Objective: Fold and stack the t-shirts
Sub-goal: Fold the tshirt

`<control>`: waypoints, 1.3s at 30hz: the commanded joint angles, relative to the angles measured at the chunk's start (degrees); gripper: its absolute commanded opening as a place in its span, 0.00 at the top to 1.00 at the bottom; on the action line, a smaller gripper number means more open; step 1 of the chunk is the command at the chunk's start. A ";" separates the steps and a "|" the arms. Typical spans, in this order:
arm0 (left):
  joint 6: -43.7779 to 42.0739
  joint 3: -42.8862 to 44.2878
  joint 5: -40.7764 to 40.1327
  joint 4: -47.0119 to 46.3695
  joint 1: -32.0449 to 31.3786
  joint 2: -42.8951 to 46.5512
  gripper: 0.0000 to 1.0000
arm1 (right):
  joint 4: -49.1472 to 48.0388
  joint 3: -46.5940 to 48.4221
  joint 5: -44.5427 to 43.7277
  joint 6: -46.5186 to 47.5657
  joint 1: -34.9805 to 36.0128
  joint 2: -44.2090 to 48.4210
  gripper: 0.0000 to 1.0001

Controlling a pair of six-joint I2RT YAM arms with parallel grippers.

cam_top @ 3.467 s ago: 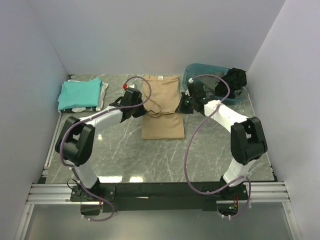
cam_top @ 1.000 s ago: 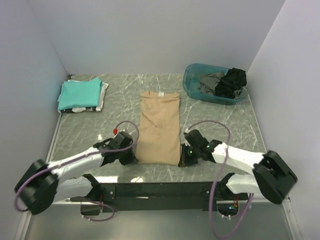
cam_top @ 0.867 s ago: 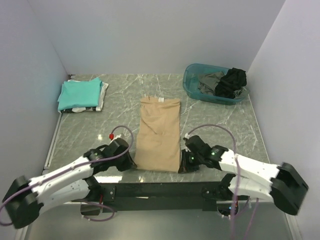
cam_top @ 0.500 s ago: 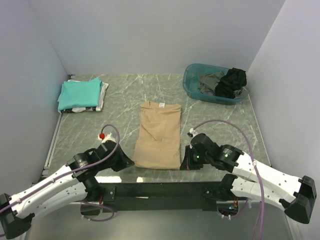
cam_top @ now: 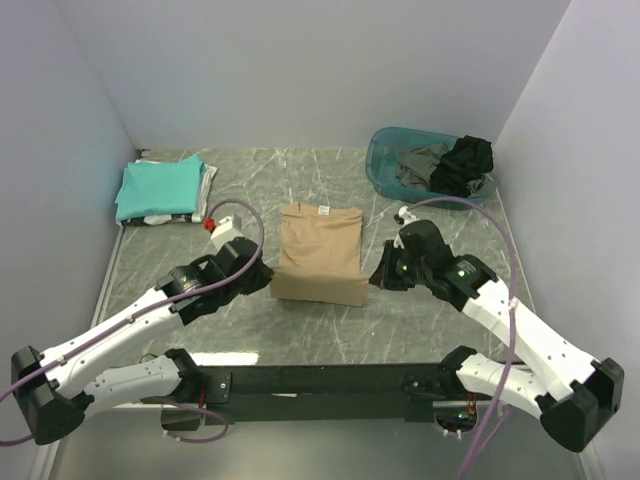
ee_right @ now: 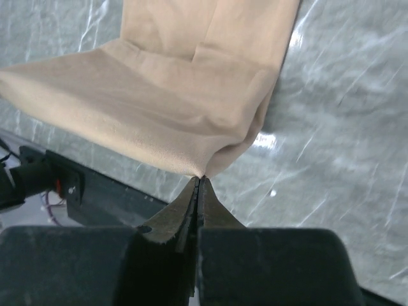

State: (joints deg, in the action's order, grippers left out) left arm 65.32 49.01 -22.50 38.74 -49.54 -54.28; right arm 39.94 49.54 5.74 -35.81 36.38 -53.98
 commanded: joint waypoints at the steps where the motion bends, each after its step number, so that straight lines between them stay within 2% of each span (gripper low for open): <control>1: -4.67 3.19 -4.93 -5.76 3.55 -2.23 0.99 | -3.38 4.94 1.29 6.01 -2.54 -3.75 1.00; 8: -11.60 7.84 -2.90 -15.00 9.98 -8.46 0.99 | -8.74 10.92 2.79 8.30 -9.30 -8.95 1.00; 22: -18.82 17.25 2.63 -20.54 17.63 -23.40 1.00 | -12.78 16.81 10.87 10.41 -18.18 -22.66 1.00; 32: -20.93 27.97 6.50 -17.82 21.24 -37.46 1.00 | -11.99 24.54 12.89 11.99 -21.70 -35.13 1.00; 39: -22.16 31.66 8.52 -18.44 23.34 -43.53 0.99 | -13.14 29.21 15.00 11.29 -23.19 -44.09 1.00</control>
State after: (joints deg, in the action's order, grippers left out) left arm 45.17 76.93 -14.33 21.08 -27.44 -96.31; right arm 27.99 75.20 19.97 -25.39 14.33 -95.83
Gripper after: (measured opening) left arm 0.022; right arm 0.004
